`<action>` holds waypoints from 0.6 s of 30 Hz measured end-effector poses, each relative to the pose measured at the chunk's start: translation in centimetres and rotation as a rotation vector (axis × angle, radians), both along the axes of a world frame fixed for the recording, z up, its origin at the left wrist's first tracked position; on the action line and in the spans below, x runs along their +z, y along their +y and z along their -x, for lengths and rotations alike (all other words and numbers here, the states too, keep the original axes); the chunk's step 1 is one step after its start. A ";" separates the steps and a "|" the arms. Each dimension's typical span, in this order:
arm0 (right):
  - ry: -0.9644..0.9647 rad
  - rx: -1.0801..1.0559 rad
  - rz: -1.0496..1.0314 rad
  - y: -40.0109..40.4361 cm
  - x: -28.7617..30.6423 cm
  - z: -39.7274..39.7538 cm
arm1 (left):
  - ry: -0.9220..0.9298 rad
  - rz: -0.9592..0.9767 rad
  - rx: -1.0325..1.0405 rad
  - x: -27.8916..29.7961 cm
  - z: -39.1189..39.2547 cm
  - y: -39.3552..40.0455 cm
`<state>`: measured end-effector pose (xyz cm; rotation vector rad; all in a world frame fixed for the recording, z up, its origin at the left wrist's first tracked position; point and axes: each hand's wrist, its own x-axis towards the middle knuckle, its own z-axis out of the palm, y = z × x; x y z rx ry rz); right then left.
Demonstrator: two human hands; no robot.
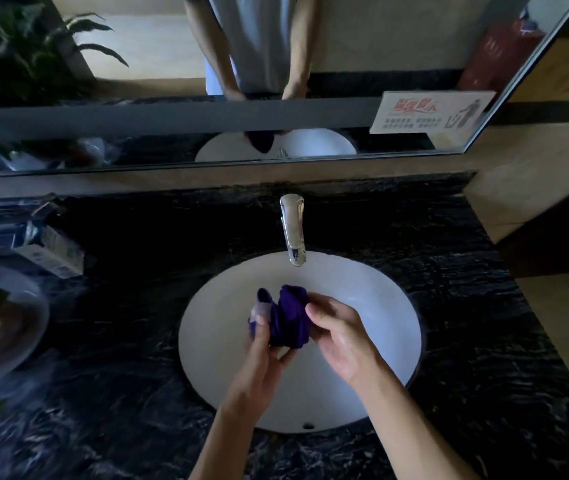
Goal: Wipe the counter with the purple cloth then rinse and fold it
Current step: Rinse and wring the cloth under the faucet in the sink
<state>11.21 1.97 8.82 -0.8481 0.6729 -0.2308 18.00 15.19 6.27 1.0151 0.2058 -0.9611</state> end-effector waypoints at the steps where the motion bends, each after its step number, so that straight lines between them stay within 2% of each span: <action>1: 0.047 0.011 0.073 0.3 0.4 -0.1 | -0.022 -0.014 -0.009 -0.2 0.2 0.1; 5: 0.159 0.146 0.378 0.9 1.6 0.4 | -0.116 -0.141 -0.019 -0.9 0.5 0.4; 8: 0.236 0.146 0.476 1.2 1.3 1.1 | -0.056 -0.124 0.040 -0.7 0.9 0.4; 10: 0.243 -0.004 0.426 0.8 1.1 1.7 | 0.069 -0.045 0.125 -0.3 1.2 0.5; 12: 0.212 -0.132 0.256 -0.1 1.2 2.6 | 0.181 0.049 0.192 0.1 1.3 0.7; 14: 0.186 -0.162 0.134 -1.2 1.3 3.6 | 0.169 0.096 0.213 0.6 1.3 1.0; 18: 0.129 -0.158 0.056 -4.3 1.2 6.3 | 0.053 0.116 0.184 0.8 2.0 0.2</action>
